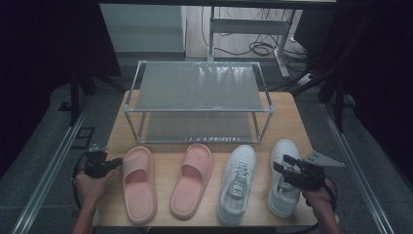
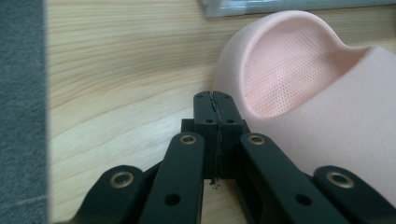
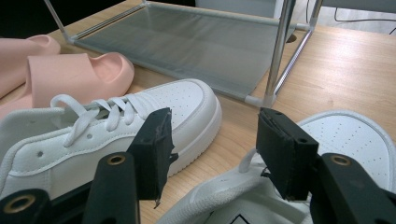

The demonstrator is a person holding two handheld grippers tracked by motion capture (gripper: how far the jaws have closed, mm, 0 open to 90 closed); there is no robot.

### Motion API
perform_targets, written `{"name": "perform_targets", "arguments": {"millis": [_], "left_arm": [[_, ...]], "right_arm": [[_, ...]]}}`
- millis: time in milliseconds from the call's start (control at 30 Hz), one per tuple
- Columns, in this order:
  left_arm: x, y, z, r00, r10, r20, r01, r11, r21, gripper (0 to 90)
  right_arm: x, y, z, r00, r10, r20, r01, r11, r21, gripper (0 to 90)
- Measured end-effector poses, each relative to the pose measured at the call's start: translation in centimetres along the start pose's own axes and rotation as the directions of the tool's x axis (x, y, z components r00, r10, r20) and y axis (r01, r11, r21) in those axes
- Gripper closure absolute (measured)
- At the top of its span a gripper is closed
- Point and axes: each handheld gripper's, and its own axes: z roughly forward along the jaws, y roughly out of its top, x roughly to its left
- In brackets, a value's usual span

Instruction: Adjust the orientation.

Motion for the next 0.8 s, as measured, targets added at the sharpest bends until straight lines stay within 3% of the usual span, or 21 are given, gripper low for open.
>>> {"name": "perform_targets", "arguments": {"millis": [533,800], "left_arm": [[-3.1,1.7,2.1,0.9975,0.051,0.048,-0.052,0.9985,0.016,90.0],[-3.9,2.1,2.6,0.9969,0.064,0.047,-0.065,0.9977,0.019,90.0]], "right_arm": [[-0.1,-0.1,0.0,1.0,0.002,0.002,-0.002,1.0,-0.001,46.2],[-0.1,-0.1,0.1,1.0,0.001,-0.001,-0.001,1.0,0.003,46.2]]}}
